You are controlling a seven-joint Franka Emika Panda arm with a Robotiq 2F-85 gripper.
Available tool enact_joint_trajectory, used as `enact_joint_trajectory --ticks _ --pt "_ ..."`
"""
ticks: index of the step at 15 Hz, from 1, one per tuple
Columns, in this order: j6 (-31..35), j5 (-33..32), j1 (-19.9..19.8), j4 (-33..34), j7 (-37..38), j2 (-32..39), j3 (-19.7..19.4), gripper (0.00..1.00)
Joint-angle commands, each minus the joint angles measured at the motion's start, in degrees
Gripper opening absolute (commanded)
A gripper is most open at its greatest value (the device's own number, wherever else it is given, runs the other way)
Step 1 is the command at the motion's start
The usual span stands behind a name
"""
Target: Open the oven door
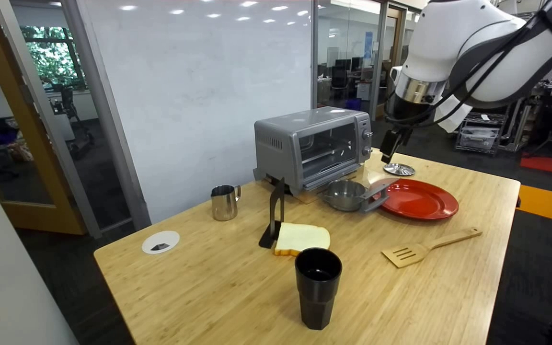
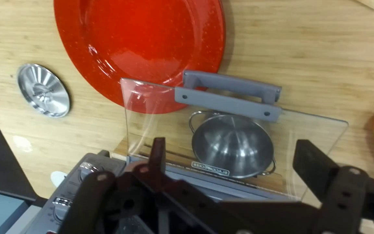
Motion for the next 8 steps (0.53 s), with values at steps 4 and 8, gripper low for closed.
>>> enact_joint_trajectory --ticks 4,8 --pt "1.18 10.63 -0.23 -0.03 -11.21 -1.59 0.57 1.0" --pt "1.1 11.48 -0.22 -0.17 -12.5 -2.11 0.68 1.0"
